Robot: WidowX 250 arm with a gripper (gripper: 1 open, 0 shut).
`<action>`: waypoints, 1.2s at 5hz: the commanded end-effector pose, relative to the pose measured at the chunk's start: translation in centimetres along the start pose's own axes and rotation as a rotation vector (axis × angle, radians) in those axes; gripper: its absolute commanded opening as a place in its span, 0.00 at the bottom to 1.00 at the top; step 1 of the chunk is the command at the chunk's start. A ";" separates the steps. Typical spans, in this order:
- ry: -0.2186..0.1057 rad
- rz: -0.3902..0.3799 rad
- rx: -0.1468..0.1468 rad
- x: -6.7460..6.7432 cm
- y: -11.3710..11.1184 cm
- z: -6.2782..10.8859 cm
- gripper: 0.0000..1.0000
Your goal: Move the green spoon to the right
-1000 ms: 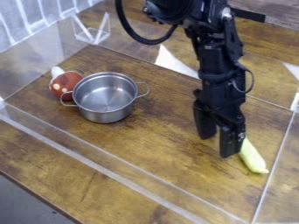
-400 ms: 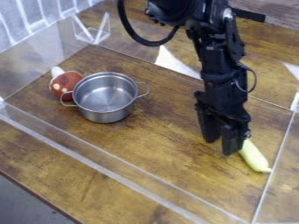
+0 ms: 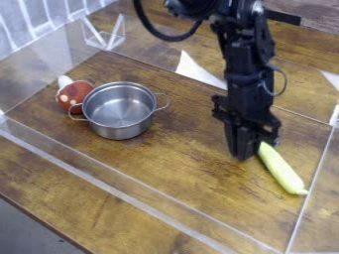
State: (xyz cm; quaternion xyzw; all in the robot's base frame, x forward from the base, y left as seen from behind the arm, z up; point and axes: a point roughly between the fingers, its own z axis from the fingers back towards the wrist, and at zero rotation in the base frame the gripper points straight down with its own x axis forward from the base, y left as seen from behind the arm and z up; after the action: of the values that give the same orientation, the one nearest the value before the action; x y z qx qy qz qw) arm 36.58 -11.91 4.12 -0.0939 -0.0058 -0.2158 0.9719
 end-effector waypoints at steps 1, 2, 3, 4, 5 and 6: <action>-0.020 -0.018 0.040 1.1 -0.3 2.4 1.00; -0.011 0.040 0.104 -0.5 -0.3 4.1 1.00; -0.049 0.071 0.161 -1.8 -0.9 6.2 1.00; -0.088 0.084 0.200 -2.6 -1.3 7.5 1.00; -0.111 -0.021 0.200 -2.7 -0.3 7.8 1.00; -0.125 -0.083 0.200 -2.7 0.8 7.7 1.00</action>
State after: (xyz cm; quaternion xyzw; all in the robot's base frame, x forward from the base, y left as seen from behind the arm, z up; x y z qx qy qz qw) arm 34.30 -8.91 8.44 -0.0110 -0.0469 -0.2505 0.9669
